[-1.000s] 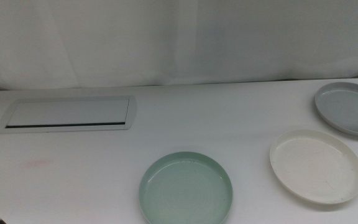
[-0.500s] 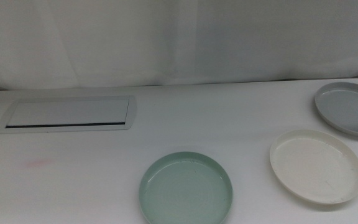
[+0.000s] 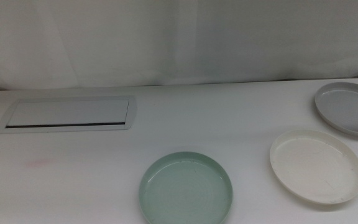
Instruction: Stack the three bowls on top of each other.
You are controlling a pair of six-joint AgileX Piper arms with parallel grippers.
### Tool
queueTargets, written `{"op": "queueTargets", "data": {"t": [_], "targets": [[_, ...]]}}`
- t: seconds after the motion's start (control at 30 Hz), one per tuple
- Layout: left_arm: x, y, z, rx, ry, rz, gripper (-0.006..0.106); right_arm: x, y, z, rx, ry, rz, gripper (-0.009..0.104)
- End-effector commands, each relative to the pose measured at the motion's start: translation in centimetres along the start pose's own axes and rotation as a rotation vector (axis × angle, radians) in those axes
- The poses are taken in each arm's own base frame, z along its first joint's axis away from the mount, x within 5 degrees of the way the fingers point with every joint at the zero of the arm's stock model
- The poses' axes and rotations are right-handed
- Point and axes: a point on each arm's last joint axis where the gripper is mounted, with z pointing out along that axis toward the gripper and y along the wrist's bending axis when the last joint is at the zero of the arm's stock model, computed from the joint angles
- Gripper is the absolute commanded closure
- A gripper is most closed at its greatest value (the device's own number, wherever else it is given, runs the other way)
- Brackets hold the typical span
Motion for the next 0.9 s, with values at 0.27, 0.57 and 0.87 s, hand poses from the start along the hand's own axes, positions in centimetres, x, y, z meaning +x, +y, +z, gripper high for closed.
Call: {"op": "queueTargets", "data": {"t": [0.27,0.57,0.87], "targets": [[1.1,0.1,0.0,-0.002,0.02,-0.011,0.103,1.4,-0.4,11.0,0.027,0.745,-0.039,-0.008],[1.1,0.1,0.0,-0.002,0.02,-0.011,0.103,6.8,-2.3,17.6,0.064,1.015,-0.027,-0.008],[1.1,0.1,0.0,-0.002,0.02,-0.011,0.103,10.3,-2.6,21.1,0.064,1.066,-0.02,-0.008]]}}
